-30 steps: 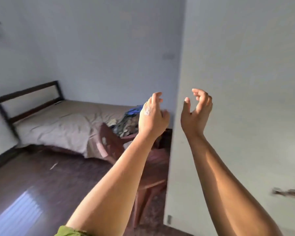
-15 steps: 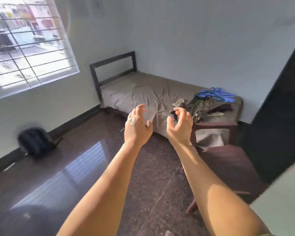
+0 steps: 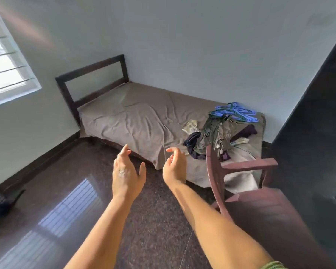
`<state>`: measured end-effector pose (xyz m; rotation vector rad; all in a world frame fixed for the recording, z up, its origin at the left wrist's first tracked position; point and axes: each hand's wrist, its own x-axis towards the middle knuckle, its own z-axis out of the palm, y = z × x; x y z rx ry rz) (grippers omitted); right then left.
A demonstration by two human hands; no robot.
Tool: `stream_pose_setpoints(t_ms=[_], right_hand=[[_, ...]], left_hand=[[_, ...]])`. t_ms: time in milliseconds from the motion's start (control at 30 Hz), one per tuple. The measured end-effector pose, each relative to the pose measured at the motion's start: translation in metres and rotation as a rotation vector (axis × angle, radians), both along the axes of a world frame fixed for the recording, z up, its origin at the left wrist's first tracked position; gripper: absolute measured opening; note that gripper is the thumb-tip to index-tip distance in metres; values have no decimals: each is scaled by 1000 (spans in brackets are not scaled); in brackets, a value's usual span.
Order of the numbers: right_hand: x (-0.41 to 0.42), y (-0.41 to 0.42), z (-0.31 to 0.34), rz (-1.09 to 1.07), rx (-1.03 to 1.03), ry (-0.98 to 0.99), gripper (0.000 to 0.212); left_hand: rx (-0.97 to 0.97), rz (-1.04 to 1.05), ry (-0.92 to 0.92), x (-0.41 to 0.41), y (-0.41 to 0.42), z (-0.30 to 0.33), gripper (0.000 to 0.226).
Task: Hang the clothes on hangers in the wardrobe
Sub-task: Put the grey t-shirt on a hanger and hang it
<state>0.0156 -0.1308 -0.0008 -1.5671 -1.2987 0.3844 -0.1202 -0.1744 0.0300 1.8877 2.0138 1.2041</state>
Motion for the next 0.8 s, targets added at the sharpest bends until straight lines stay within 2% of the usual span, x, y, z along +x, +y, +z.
stream_pose_setpoints(t_ms=[167,433,667,800], right_hand=[[-14,101,4,24,-67,17,32],[7,273,15,-23,-112,-113,31],[78,397,-18,-260,-88,-117,37],[151,478,-69,-279,-266,-291,39]], left_hand=[[-4,-74,45,-24,102,-7,64],[-57,-305,104,-9,319,1,64],[-121,-484,93,63,478,-23,60],[-174,-598,155,133,572,-60,61]])
